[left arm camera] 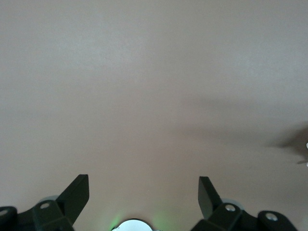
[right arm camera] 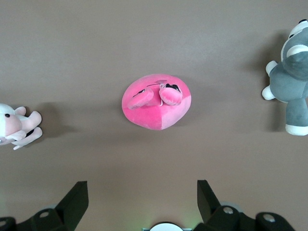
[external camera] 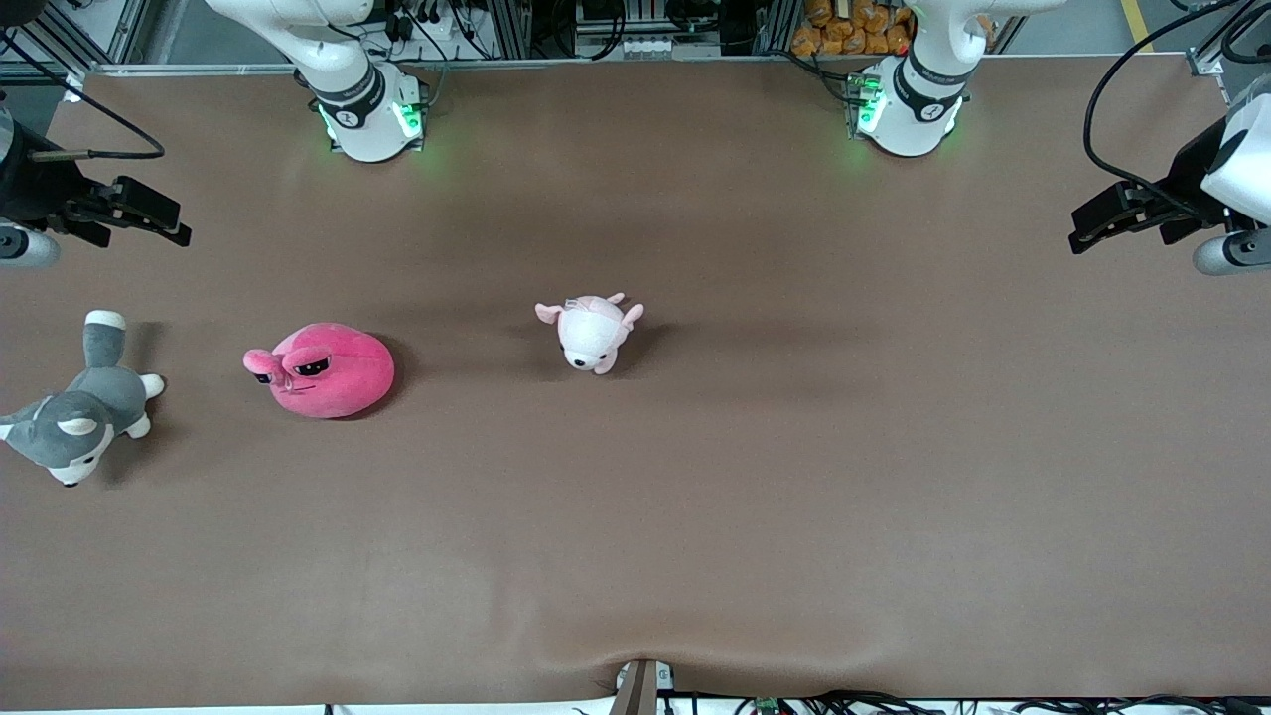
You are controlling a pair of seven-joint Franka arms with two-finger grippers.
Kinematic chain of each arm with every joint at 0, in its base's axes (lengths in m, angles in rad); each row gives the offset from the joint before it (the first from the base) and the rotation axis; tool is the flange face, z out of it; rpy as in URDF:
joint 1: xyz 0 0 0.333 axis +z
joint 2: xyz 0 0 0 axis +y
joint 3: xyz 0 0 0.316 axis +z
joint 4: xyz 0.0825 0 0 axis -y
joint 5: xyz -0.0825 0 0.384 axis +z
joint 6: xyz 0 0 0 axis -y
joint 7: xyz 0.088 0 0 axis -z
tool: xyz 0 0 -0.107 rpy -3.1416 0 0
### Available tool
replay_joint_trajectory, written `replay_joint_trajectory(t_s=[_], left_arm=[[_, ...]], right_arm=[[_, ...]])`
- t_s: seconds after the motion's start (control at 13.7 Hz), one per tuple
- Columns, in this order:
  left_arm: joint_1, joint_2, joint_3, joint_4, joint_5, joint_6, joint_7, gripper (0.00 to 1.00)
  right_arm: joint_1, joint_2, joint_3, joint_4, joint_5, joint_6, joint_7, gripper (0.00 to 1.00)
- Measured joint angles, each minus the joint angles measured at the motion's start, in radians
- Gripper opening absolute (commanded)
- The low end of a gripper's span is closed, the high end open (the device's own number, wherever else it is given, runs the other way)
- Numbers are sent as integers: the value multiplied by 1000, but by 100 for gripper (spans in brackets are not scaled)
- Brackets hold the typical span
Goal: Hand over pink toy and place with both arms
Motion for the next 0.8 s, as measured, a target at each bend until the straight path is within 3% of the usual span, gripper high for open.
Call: replay_joint_trajectory(t_s=[0.8], left_arm=[[1,1,4,3,0,-17,27,100]], right_arm=[[8,0,2,7,-1,0,-2,100]])
